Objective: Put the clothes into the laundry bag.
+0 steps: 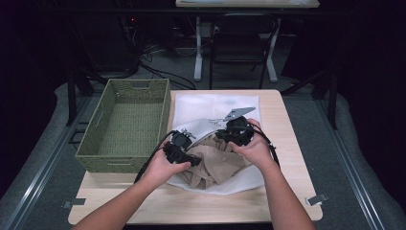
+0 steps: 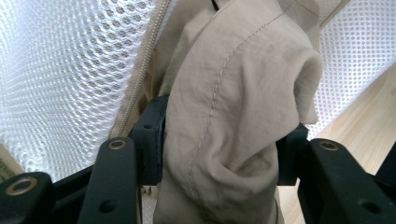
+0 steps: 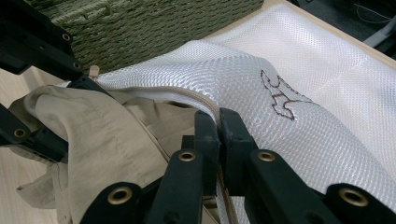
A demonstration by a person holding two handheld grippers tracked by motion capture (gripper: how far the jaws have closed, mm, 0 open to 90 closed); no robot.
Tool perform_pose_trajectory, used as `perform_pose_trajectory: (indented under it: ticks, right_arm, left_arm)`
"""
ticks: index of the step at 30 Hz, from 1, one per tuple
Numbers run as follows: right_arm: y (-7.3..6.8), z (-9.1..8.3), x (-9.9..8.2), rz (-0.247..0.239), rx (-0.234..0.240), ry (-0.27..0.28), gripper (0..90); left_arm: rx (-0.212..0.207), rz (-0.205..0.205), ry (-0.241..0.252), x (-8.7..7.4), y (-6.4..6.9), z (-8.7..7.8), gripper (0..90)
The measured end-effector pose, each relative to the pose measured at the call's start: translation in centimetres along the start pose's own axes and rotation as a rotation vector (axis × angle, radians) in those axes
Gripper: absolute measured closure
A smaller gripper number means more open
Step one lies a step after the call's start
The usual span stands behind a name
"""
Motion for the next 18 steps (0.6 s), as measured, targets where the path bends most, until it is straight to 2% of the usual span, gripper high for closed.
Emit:
perform_pose_trajectory:
  ticks: [6,9,14,18]
  right_arm:
    - [-0.09,0.1,0.0,-0.001,-0.001,-0.002,86.8]
    - [-0.09,0.15,0.0,-0.005,-0.001,-0.002,86.8]
    - [-0.09,0.12,0.0,-0.002,-0.002,-0.002,86.8]
    - [-0.13,0.05,0.01,-0.002,-0.002,0.0,86.8]
  left_arm:
    - [-0.01,0.016,-0.008,-0.01,-0.06,0.14,60.8]
    - [-0.015,0.012,-0.005,0.07,-0.18,0.28,62.3]
    - [-0.003,0.029,-0.001,0.4,-0.09,0.26,77.5]
    - [-0.004,0.042,0.006,0.68,-0.03,0.28,83.7]
Point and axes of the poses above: each handheld gripper's, and its own axes: z roughly forward along the jaws, x roughly out of its top, y roughly to its right, the point moved 6 cm from there along z, roughly forward along the jaws, and after that the axes turned 8 degrees about z, right-handed, at the moved point
